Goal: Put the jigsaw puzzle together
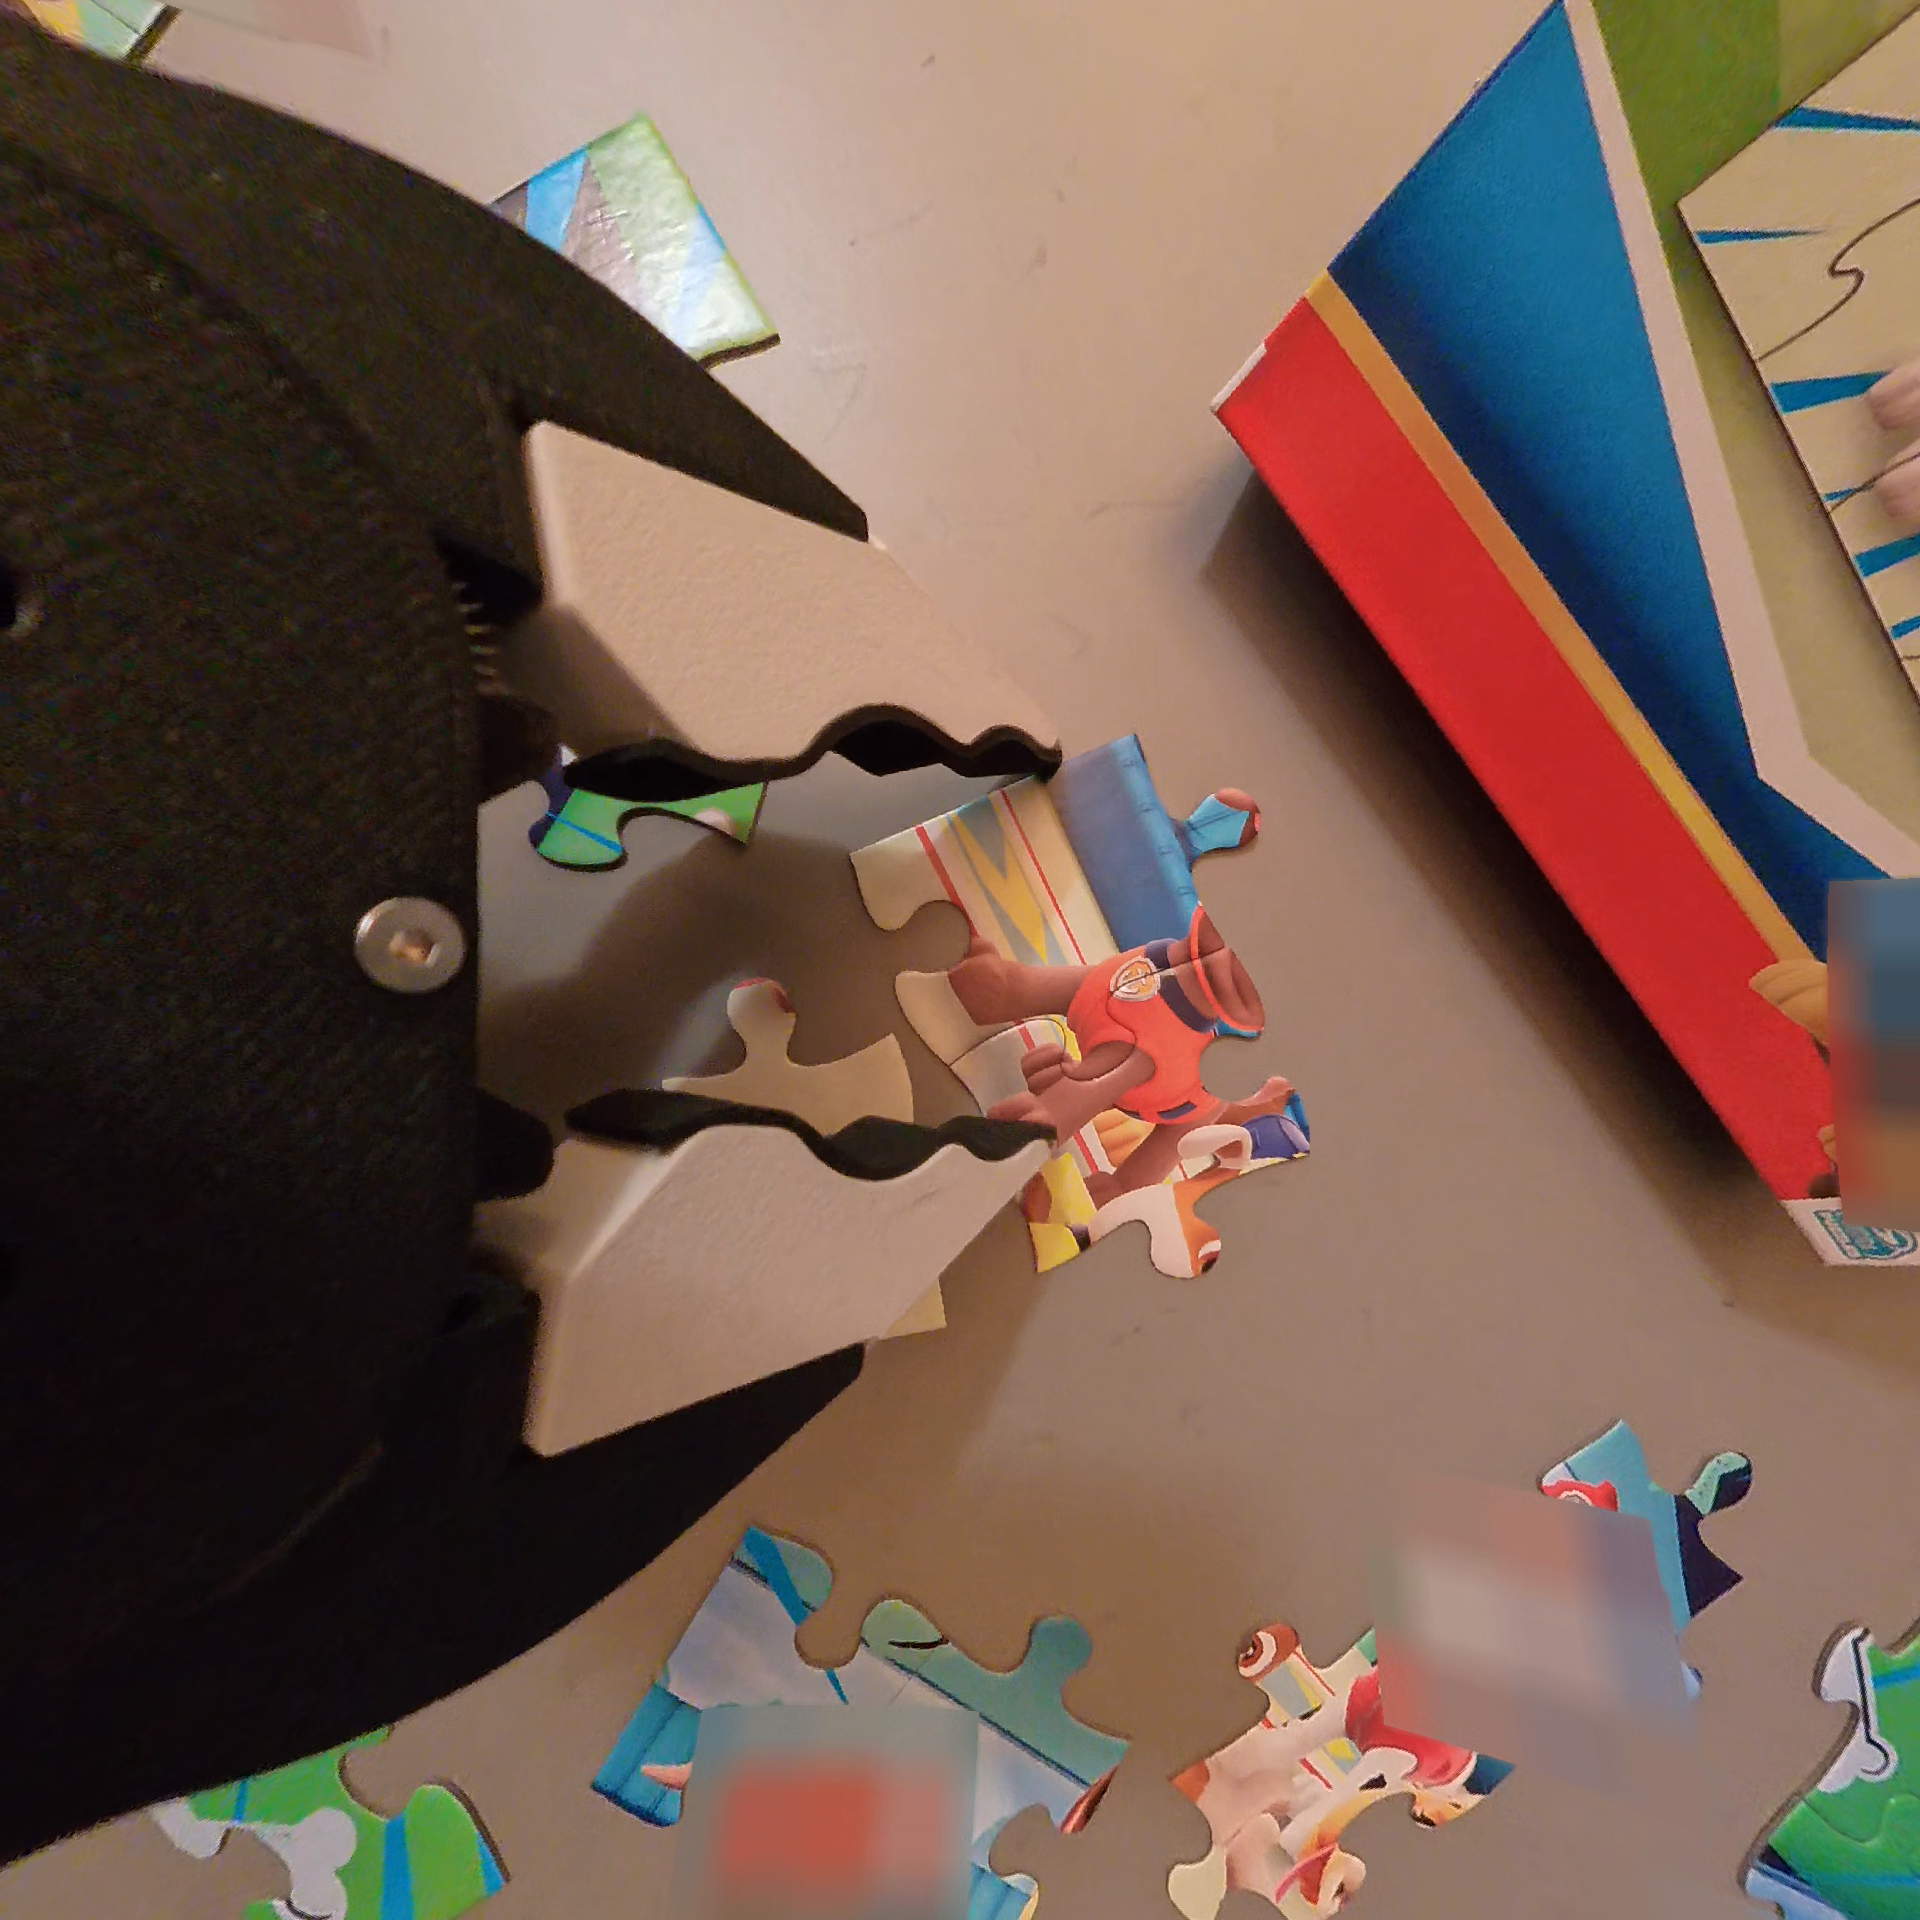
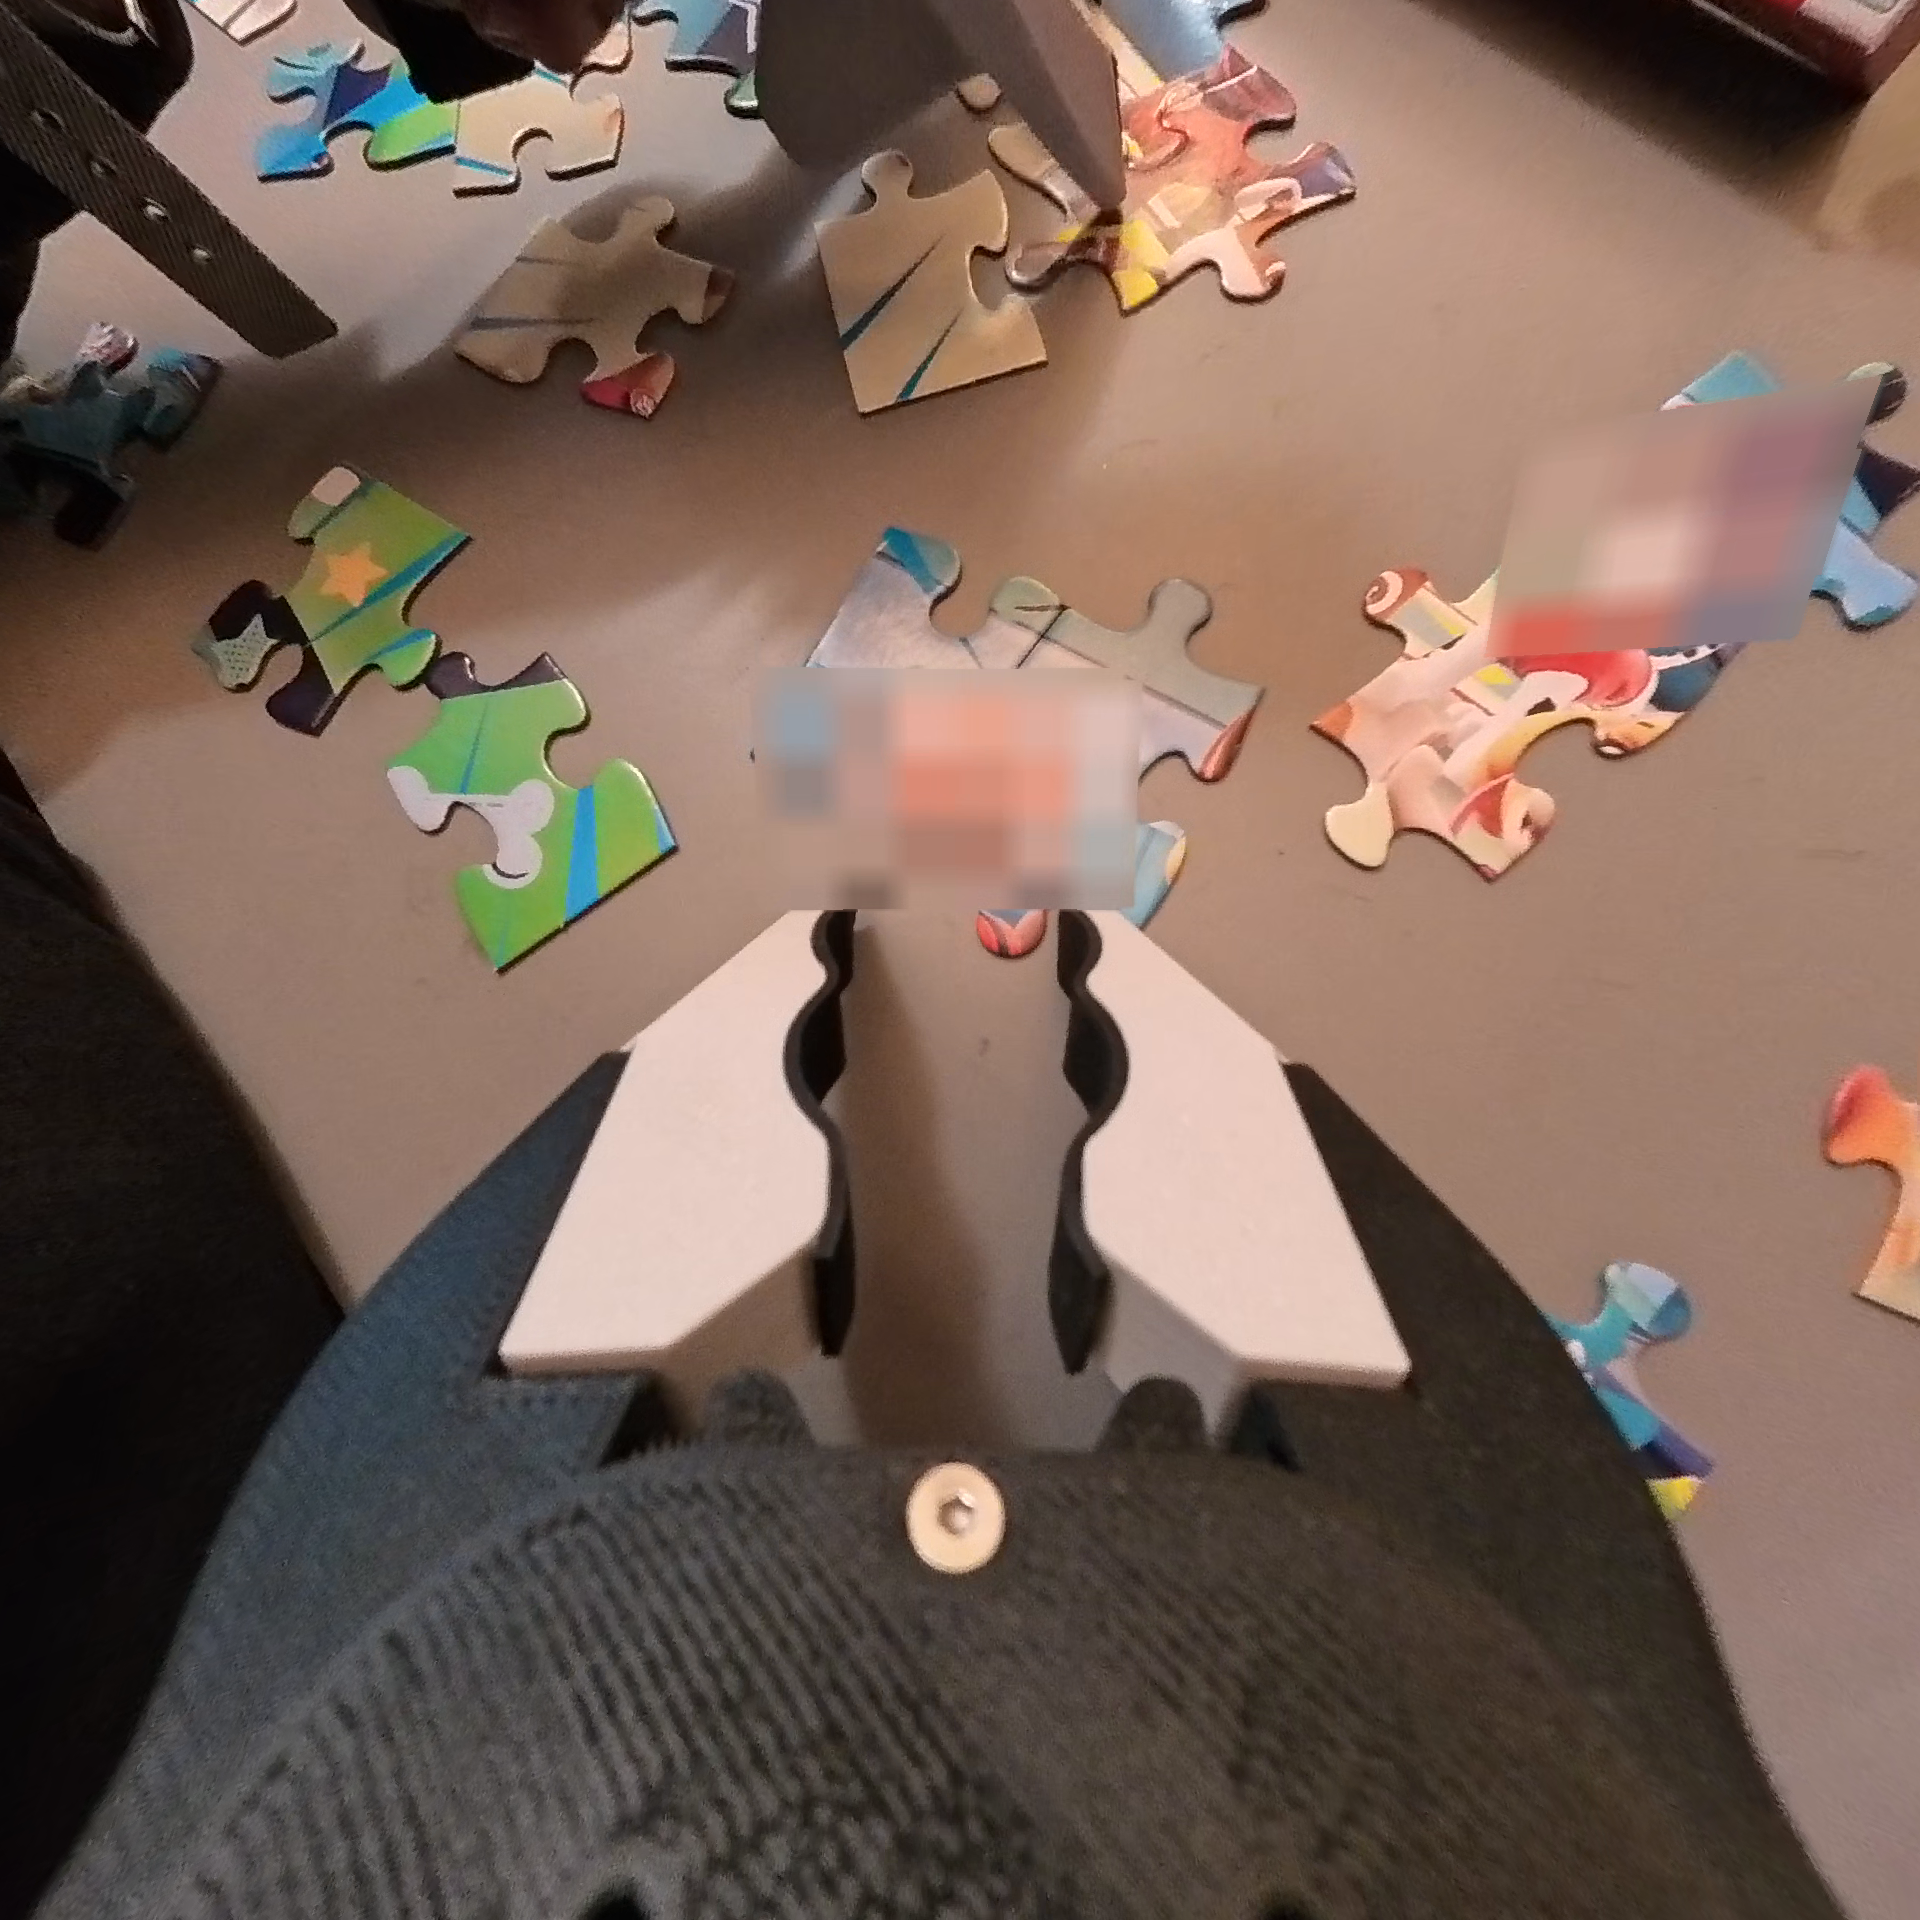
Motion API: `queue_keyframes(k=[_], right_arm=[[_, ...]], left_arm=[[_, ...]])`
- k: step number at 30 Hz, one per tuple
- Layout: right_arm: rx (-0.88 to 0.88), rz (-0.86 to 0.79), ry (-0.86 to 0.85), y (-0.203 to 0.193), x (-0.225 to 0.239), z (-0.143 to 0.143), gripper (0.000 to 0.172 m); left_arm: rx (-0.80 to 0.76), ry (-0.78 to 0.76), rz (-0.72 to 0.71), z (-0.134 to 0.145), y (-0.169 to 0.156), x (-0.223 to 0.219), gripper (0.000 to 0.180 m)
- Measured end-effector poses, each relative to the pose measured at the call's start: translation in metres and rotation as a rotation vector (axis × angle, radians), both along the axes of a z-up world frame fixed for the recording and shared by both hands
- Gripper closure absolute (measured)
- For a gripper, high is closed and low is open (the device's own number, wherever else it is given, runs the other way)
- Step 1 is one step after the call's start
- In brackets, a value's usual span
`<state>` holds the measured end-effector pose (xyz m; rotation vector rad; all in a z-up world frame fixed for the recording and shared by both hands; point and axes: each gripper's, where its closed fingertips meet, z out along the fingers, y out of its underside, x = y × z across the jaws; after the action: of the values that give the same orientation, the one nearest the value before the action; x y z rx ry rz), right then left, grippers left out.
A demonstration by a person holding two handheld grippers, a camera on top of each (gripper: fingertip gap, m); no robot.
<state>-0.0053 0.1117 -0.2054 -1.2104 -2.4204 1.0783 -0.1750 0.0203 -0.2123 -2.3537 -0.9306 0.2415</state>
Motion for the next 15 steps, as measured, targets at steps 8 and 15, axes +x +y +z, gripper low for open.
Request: queue_keyframes(k=[8, 15], right_arm=[[-0.002, -0.005, 0.005, -0.0003, -0.0021, -0.0001, 0.134], [-0.009, -0.010, 0.004, -0.0002, -0.0029, -0.0001, 0.135]], left_arm=[[0.002, -0.004, 0.010, 0.0006, -0.0024, -0.0014, 0.127], [0.005, -0.010, 0.016, 0.0008, -0.0037, -0.0016, 0.134]])
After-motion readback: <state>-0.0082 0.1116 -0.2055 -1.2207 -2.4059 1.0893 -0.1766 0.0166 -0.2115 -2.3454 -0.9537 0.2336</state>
